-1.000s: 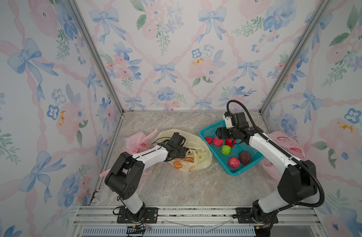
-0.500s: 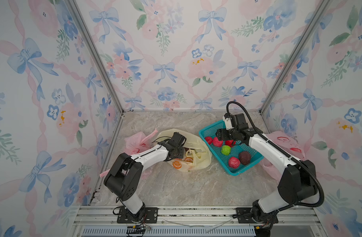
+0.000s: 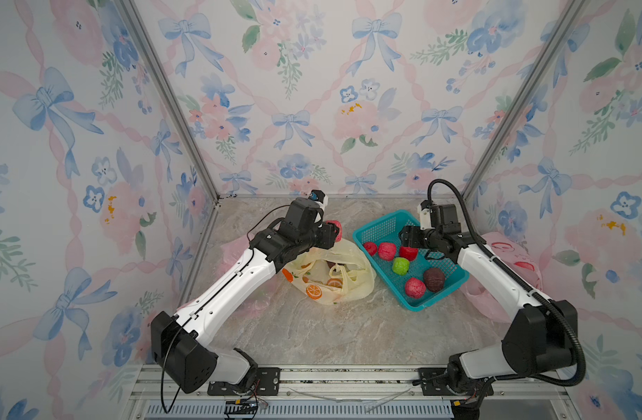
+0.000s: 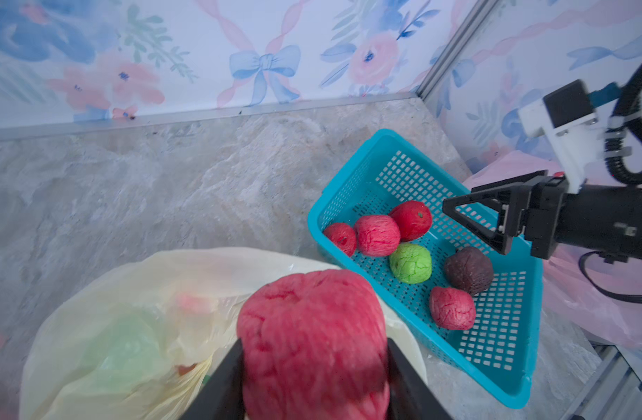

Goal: Untie the knot of a plastic bag & take out the apple
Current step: Pick up the apple from the plastic bag, then place the apple in the basket.

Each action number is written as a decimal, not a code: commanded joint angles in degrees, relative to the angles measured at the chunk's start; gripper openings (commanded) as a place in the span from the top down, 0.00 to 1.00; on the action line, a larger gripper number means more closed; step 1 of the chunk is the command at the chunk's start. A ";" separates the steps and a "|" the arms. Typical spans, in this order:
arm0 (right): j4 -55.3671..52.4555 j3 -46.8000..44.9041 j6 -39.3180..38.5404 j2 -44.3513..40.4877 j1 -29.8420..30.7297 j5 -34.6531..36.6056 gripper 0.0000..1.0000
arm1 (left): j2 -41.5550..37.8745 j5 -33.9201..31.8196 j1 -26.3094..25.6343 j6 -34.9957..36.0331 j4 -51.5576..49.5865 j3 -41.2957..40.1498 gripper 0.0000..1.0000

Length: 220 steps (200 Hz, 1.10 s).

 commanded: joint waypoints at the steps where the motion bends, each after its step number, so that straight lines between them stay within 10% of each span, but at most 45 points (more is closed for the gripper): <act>1: 0.95 -1.42 2.64 -3.95 -3.03 -2.13 0.14 | 9.60 4.71 -4.79 5.87 1.45 9.50 0.60; 92: -1.36 -5.37 2.76 -17.12 -9.72 -0.82 0.13 | 52.64 16.95 -15.53 11.49 1.64 45.52 0.57; 173: 0.19 -7.48 3.44 -17.70 -10.27 -3.06 0.13 | 64.34 16.77 -18.58 13.16 1.64 52.91 0.53; 220: 0.76 -7.93 3.68 -18.19 -10.29 -3.62 0.13 | 64.50 16.45 -18.92 13.17 1.63 52.59 0.30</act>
